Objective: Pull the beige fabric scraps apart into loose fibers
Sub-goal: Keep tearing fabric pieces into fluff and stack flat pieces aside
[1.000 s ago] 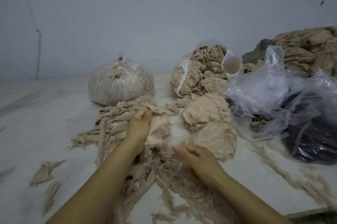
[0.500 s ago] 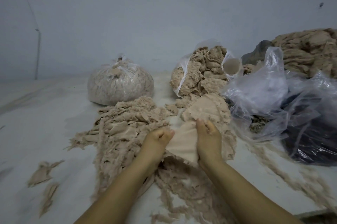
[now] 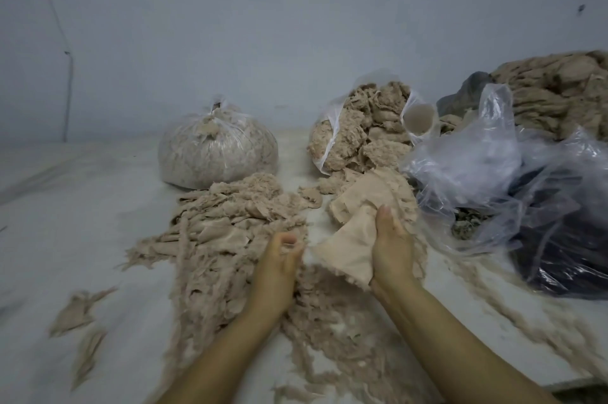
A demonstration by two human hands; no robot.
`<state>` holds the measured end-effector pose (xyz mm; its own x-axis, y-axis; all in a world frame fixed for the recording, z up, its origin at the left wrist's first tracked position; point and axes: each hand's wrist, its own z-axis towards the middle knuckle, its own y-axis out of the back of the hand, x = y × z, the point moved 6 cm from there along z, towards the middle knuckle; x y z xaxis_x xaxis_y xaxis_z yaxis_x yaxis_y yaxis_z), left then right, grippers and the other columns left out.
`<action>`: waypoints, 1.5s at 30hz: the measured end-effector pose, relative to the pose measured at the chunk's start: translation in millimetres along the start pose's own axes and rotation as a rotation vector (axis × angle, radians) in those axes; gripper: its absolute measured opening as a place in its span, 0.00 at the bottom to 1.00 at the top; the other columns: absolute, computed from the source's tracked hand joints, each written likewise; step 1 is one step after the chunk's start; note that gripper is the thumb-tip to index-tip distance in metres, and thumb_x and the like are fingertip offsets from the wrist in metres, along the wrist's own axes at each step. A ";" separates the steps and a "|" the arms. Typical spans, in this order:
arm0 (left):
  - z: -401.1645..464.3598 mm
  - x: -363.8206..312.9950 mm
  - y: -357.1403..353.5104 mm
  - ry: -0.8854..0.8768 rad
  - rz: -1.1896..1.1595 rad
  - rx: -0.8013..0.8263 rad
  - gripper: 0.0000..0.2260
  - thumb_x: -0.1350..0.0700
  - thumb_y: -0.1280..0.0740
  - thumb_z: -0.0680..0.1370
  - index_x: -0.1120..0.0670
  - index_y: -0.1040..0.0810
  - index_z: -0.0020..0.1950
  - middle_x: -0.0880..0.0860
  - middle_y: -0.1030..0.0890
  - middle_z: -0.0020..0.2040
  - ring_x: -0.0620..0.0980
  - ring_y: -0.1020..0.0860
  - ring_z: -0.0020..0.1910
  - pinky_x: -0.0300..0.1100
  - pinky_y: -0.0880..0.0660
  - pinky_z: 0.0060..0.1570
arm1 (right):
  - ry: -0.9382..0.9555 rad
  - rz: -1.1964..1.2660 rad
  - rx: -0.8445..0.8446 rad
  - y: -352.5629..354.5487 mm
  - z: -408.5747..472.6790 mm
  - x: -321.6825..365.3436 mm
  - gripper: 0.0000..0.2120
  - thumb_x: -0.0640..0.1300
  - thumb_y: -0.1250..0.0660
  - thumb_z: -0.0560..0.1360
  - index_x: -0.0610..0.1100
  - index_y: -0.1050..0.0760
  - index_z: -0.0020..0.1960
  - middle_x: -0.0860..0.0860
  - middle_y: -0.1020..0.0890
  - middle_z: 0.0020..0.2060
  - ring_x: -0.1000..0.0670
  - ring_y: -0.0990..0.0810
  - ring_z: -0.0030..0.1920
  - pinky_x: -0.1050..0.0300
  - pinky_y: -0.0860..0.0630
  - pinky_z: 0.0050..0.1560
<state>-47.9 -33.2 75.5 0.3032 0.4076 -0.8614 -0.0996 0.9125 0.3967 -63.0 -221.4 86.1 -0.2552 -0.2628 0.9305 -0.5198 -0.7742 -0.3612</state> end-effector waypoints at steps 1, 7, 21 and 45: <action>1.1 5.1 7.8 0.005 -0.009 -0.026 0.02 0.51 0.39 0.80 0.44 0.30 0.48 0.44 0.24 0.40 0.41 0.26 0.36 0.35 0.34 0.33 | 0.038 -0.029 -0.013 5.5 2.2 5.8 0.13 0.52 0.42 0.81 0.46 0.22 0.52 0.52 0.17 0.43 0.57 0.19 0.45 0.63 0.22 0.51; 10.2 -24.4 6.6 -0.116 0.023 0.176 0.22 0.32 0.38 0.70 0.39 0.31 0.60 0.39 0.26 0.53 0.36 0.26 0.51 0.28 0.31 0.45 | 0.024 -0.371 0.371 -17.8 -9.3 7.6 0.23 0.63 0.51 0.78 0.54 0.22 0.40 0.64 0.23 0.31 0.69 0.24 0.32 0.80 0.33 0.29; 15.1 -24.0 -14.9 0.250 -0.560 0.082 0.12 0.56 0.40 0.82 0.60 0.26 0.41 0.52 0.29 0.26 0.43 0.33 0.20 0.33 0.37 0.19 | -0.126 0.071 0.182 3.3 -7.0 -14.0 0.03 0.41 0.33 0.77 0.43 0.21 0.47 0.47 0.15 0.40 0.51 0.17 0.38 0.60 0.21 0.34; 20.3 -10.1 0.8 -0.198 0.148 0.287 0.11 0.55 0.38 0.80 0.51 0.26 0.38 0.46 0.25 0.34 0.42 0.28 0.35 0.39 0.32 0.38 | 0.291 -0.832 0.729 -38.2 -30.4 -34.6 0.13 0.50 0.31 0.74 0.48 0.30 0.36 0.53 0.28 0.33 0.55 0.30 0.34 0.58 0.32 0.38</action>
<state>-31.8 -37.2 91.0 0.4856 0.4942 -0.7211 0.1052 0.7858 0.6094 -59.1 -165.1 65.8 -0.2817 0.5577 0.7808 -0.0432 -0.8203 0.5703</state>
